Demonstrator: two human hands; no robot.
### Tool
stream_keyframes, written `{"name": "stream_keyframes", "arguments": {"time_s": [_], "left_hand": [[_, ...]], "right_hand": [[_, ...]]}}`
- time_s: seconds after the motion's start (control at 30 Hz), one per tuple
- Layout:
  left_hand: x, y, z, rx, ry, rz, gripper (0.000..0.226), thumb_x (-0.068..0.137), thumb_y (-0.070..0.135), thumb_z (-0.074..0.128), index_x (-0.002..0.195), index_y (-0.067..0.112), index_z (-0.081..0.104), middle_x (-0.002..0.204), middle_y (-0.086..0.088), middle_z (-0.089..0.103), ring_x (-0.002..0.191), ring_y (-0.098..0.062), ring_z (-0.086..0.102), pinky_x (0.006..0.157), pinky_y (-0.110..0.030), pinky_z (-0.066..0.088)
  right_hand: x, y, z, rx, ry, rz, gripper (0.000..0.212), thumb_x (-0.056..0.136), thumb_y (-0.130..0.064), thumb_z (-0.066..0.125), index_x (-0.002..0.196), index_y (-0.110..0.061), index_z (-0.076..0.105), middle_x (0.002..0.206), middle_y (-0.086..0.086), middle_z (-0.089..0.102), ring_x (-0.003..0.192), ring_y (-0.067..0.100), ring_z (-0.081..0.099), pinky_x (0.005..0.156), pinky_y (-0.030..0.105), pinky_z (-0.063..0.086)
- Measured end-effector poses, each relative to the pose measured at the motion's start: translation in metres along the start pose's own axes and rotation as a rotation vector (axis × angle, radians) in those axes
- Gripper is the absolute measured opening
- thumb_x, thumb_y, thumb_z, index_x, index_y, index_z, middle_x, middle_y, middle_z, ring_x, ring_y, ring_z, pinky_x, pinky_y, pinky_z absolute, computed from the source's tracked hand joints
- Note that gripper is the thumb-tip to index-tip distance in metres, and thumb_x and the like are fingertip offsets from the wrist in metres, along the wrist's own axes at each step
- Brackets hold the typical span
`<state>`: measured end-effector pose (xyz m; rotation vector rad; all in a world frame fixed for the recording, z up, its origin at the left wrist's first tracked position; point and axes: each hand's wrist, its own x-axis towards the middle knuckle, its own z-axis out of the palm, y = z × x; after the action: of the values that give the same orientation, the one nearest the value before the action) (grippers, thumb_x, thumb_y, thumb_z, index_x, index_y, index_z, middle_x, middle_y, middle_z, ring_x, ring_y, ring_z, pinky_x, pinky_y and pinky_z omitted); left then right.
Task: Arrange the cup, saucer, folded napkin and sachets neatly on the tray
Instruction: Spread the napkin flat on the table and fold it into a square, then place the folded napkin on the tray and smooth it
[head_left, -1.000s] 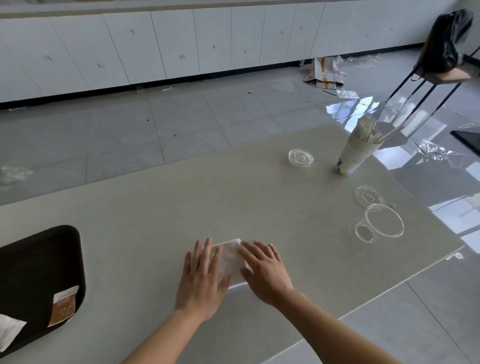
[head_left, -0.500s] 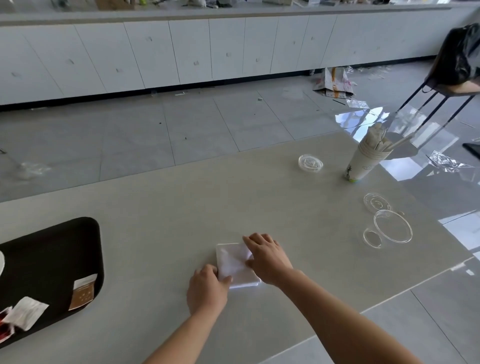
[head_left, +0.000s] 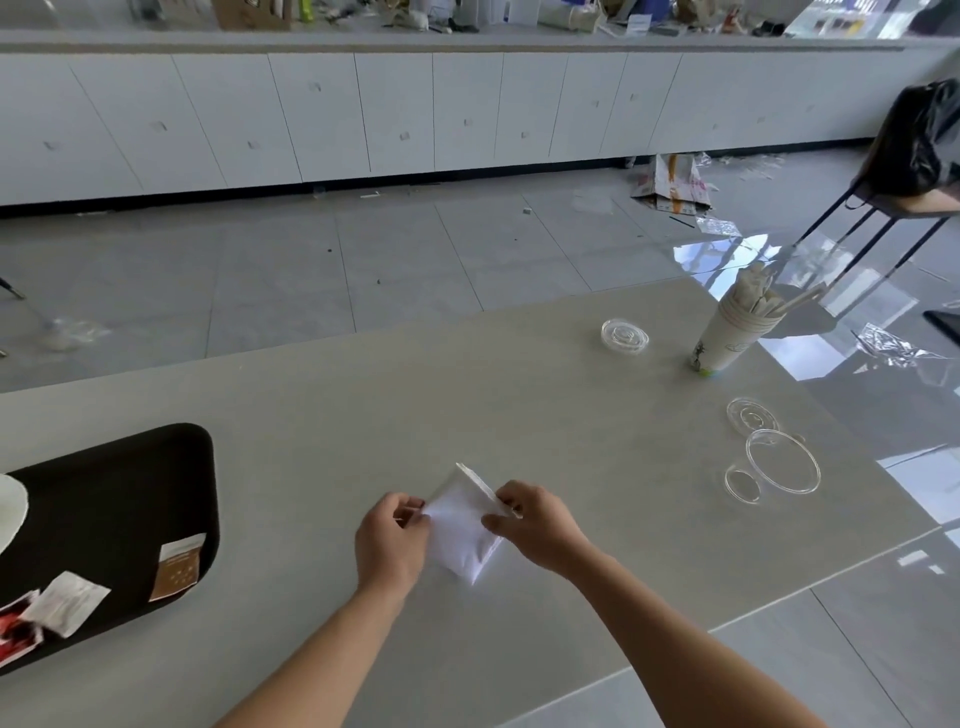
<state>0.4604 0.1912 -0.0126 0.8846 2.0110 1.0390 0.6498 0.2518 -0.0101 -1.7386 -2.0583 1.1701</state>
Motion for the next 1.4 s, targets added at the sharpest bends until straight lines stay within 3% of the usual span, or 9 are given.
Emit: {"name": "stream_keyframes", "arguments": {"time_s": [0.1, 0.23, 0.33, 0.43, 0.57, 0.67, 0.87, 1.07, 1.4], "left_hand": [[0.009, 0.000, -0.014, -0.250, 0.030, -0.098, 0.019, 0.074, 0.005, 0.070, 0.081, 0.023, 0.068, 0.079, -0.001, 0.071, 0.080, -0.025, 0.068, 0.072, -0.036, 0.055], [0.006, -0.004, -0.035, -0.492, -0.106, -0.228, 0.048, 0.074, 0.010, 0.078, 0.115, 0.018, 0.055, 0.100, -0.012, 0.071, 0.086, -0.024, 0.070, 0.070, -0.035, 0.057], [-0.008, -0.009, -0.048, -0.469, -0.299, -0.314, 0.070, 0.058, 0.023, 0.085, 0.120, 0.016, 0.052, 0.102, -0.016, 0.071, 0.084, -0.029, 0.072, 0.068, -0.038, 0.059], [-0.019, -0.011, -0.062, -0.335, -0.275, -0.271, 0.071, 0.053, 0.021, 0.085, 0.117, 0.020, 0.054, 0.092, -0.016, 0.072, 0.078, -0.031, 0.069, 0.080, -0.050, 0.059], [-0.019, -0.018, -0.084, -0.307, -0.105, -0.190, 0.066, 0.064, 0.000, 0.076, 0.124, 0.019, 0.058, 0.084, -0.011, 0.073, 0.077, -0.030, 0.071, 0.078, -0.049, 0.060], [-0.019, -0.027, -0.109, -0.218, -0.015, -0.139, 0.064, 0.067, 0.000, 0.076, 0.124, 0.024, 0.059, 0.081, -0.002, 0.074, 0.073, -0.017, 0.071, 0.074, -0.043, 0.061], [-0.014, -0.048, -0.164, -0.004, 0.113, -0.035, 0.054, 0.068, 0.015, 0.075, 0.118, 0.029, 0.063, 0.078, 0.009, 0.071, 0.068, 0.000, 0.066, 0.060, -0.021, 0.049], [0.003, -0.072, -0.229, 0.067, 0.123, 0.002, 0.049, 0.071, 0.016, 0.071, 0.119, 0.025, 0.064, 0.088, 0.013, 0.073, 0.077, 0.000, 0.067, 0.068, -0.021, 0.052], [0.058, -0.091, -0.321, 0.211, 0.085, 0.065, 0.045, 0.078, 0.018, 0.070, 0.122, 0.023, 0.061, 0.079, 0.019, 0.062, 0.073, 0.003, 0.060, 0.051, -0.006, 0.040]], "right_hand": [[-0.007, -0.013, 0.006, 0.330, -0.018, 0.066, 0.007, 0.084, -0.024, 0.068, 0.079, -0.018, 0.068, 0.068, -0.006, 0.063, 0.054, 0.012, 0.054, 0.056, 0.030, 0.047], [-0.012, -0.032, 0.023, 0.640, 0.059, 0.132, 0.010, 0.087, -0.013, 0.067, 0.082, -0.004, 0.068, 0.073, 0.005, 0.067, 0.059, 0.017, 0.061, 0.060, 0.034, 0.057], [-0.012, -0.045, 0.036, 0.776, 0.084, 0.169, 0.010, 0.089, -0.008, 0.066, 0.083, 0.000, 0.069, 0.074, 0.009, 0.067, 0.062, 0.019, 0.066, 0.063, 0.034, 0.060], [-0.013, -0.058, 0.048, 0.804, 0.078, 0.175, 0.011, 0.089, -0.010, 0.068, 0.083, -0.002, 0.070, 0.077, 0.012, 0.070, 0.067, 0.021, 0.070, 0.064, 0.035, 0.061], [-0.014, -0.074, 0.058, 0.682, 0.019, 0.122, 0.010, 0.085, -0.013, 0.072, 0.081, -0.005, 0.068, 0.074, 0.006, 0.067, 0.064, 0.015, 0.068, 0.061, 0.034, 0.061], [-0.014, -0.091, 0.066, 0.506, -0.060, 0.039, 0.009, 0.080, -0.017, 0.074, 0.081, -0.010, 0.069, 0.072, 0.001, 0.069, 0.063, 0.016, 0.069, 0.069, 0.043, 0.062], [-0.017, -0.142, 0.088, 0.063, -0.172, -0.138, 0.011, 0.074, -0.022, 0.068, 0.083, -0.027, 0.071, 0.057, -0.007, 0.067, 0.053, 0.004, 0.061, 0.047, 0.015, 0.044], [-0.012, -0.202, 0.128, 0.014, -0.176, -0.170, 0.005, 0.077, -0.023, 0.068, 0.080, -0.027, 0.069, 0.060, -0.003, 0.069, 0.056, 0.009, 0.065, 0.050, 0.020, 0.047], [0.012, -0.288, 0.192, -0.053, -0.142, -0.166, 0.008, 0.079, -0.021, 0.068, 0.086, -0.020, 0.073, 0.066, -0.002, 0.071, 0.064, 0.011, 0.067, 0.060, 0.025, 0.053]]}}
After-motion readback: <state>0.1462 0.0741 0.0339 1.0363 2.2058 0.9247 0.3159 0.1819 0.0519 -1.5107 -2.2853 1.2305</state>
